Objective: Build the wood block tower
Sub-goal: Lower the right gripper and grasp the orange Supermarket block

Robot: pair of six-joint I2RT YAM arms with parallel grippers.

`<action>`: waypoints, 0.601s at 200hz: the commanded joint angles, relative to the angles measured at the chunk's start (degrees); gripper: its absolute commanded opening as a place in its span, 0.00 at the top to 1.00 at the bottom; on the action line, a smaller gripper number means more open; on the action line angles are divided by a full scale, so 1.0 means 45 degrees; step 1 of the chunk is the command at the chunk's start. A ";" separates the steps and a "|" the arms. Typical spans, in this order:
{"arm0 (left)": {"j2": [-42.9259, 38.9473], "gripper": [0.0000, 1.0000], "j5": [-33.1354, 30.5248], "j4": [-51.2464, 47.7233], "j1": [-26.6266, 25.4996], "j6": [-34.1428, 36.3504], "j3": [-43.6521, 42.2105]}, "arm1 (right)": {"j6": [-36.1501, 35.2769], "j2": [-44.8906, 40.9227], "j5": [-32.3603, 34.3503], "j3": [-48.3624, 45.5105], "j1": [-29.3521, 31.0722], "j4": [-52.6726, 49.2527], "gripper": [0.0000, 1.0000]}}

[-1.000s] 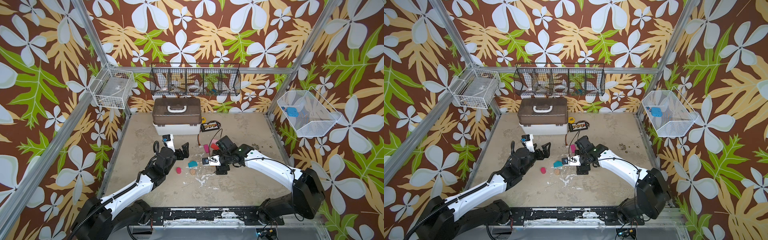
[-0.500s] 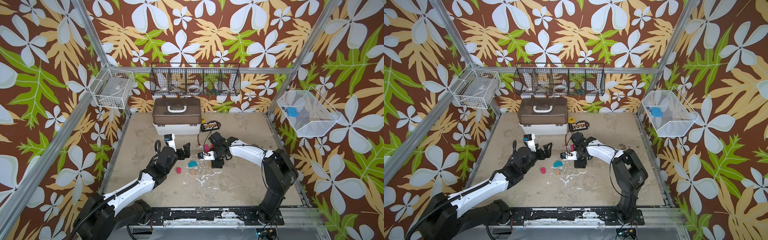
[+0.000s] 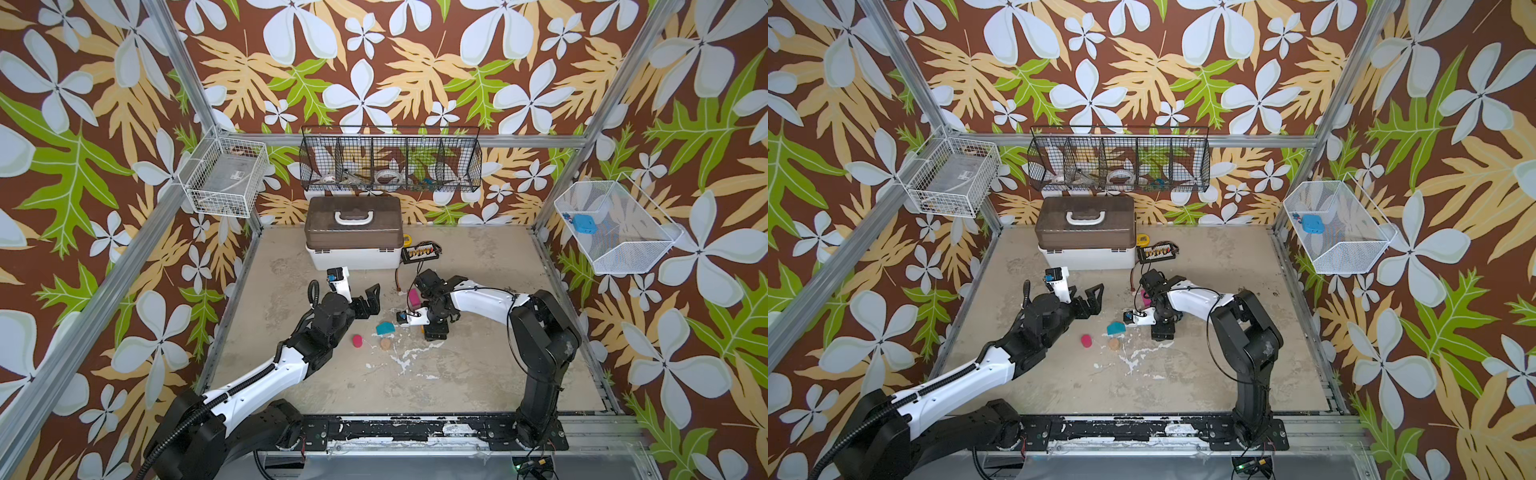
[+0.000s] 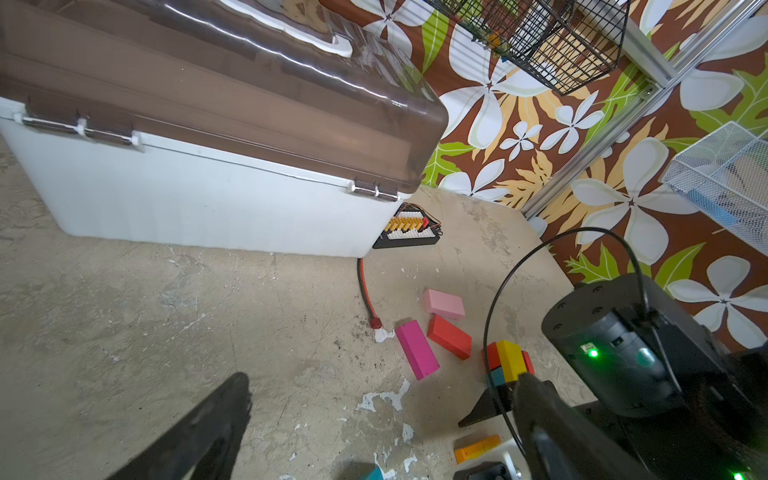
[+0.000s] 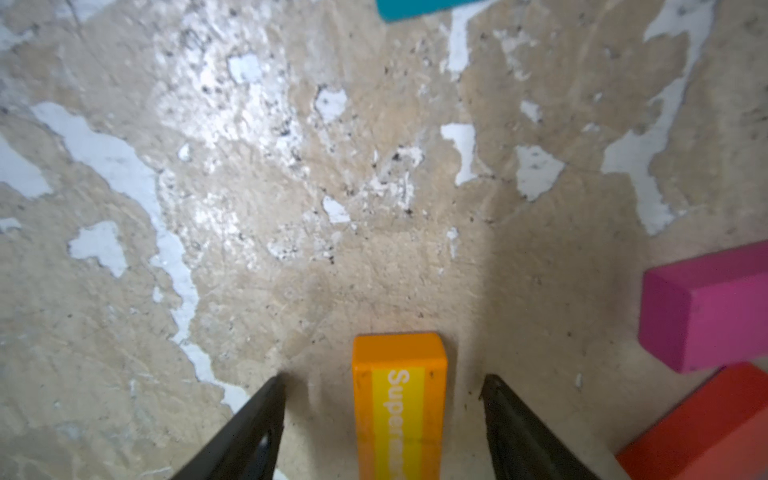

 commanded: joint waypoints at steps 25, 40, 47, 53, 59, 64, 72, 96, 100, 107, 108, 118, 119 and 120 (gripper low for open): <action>-0.0017 0.00 -0.0078 0.0105 0.0024 -0.0037 0.0039 | -0.0485 0.0118 0.0619 -0.0122 -0.0162 -0.0273 0.32; -0.0016 0.00 -0.0089 0.0105 0.0024 -0.0032 0.0039 | -0.0563 0.0040 0.0585 -0.0153 -0.0184 -0.0297 0.36; -0.0014 0.00 -0.0082 0.0105 0.0024 -0.0055 0.0039 | -0.0567 0.0033 0.0545 -0.0154 -0.0200 -0.0297 0.39; -0.0017 0.00 -0.0086 0.0105 0.0024 -0.0075 0.0039 | -0.0582 0.0036 0.0491 -0.0150 -0.0201 -0.0316 0.43; 0.0001 0.00 -0.0061 0.0105 0.0024 -0.0050 0.0039 | -0.0582 0.0064 0.0448 -0.0131 -0.0201 -0.0327 0.46; -0.0016 0.00 -0.0080 0.0105 0.0024 -0.0046 0.0047 | -0.0583 0.0100 0.0411 -0.0096 -0.0203 -0.0353 0.48; -0.0012 0.00 -0.0079 0.0085 0.0024 -0.0041 0.0040 | -0.0592 0.0184 0.0390 -0.0029 -0.0201 -0.0446 0.51; -0.0056 0.00 -0.0114 0.0087 0.0024 -0.0035 0.0039 | -0.0582 0.0336 0.0440 0.0090 -0.0201 -0.0515 0.54; -0.0056 0.00 -0.0117 0.0084 0.0024 -0.0039 0.0049 | -0.0582 0.0327 0.0439 0.0083 -0.0201 -0.0495 0.55; -0.0055 0.00 -0.0112 0.0085 0.0024 -0.0043 0.0040 | -0.0593 0.0331 0.0433 0.0111 -0.0201 -0.0492 0.57; -0.0055 0.00 -0.0114 0.0085 0.0024 -0.0047 0.0039 | -0.0597 0.0329 0.0426 0.0111 -0.0201 -0.0493 0.57; -0.0046 0.00 -0.0117 0.0086 0.0024 -0.0037 0.0039 | -0.0644 0.0329 0.0404 0.0111 -0.0201 -0.0531 0.60; -0.0041 0.00 -0.0117 0.0086 0.0024 -0.0034 0.0039 | -0.0643 0.0338 0.0412 0.0111 -0.0201 -0.0531 0.60; -0.0039 0.00 -0.0117 0.0085 0.0024 -0.0042 0.0039 | -0.0652 0.0332 0.0406 0.0111 -0.0201 -0.0512 0.61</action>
